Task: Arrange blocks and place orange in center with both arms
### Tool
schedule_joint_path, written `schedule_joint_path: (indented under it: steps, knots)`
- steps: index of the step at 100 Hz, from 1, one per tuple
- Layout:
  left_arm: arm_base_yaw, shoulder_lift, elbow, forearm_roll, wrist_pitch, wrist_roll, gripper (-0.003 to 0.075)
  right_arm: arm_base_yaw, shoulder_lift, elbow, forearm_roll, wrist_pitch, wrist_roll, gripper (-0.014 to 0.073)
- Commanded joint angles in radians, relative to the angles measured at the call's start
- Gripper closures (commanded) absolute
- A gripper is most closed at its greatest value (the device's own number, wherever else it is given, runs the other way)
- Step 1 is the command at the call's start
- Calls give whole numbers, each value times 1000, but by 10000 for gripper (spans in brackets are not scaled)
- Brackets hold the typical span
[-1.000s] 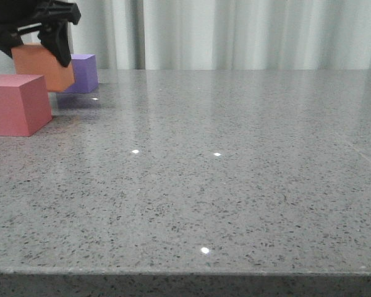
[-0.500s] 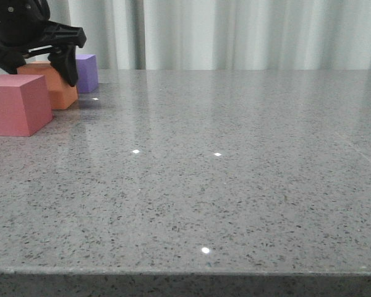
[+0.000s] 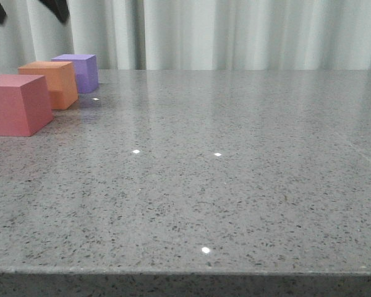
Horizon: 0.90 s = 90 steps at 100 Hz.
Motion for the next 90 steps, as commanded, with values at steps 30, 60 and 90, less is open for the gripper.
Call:
schedule_joint_path:
  steps: [30, 60, 90]
  knots:
    - [98, -570, 390, 13, -210, 2, 57, -5, 5, -27, -17, -80, -7, 660]
    - [98, -1029, 771, 4, -313, 2, 62, -5, 5, -27, -17, -80, -7, 660]
    - [98, -1314, 957, 5, -313, 2, 410, -5, 5, -27, -17, -79, -7, 660]
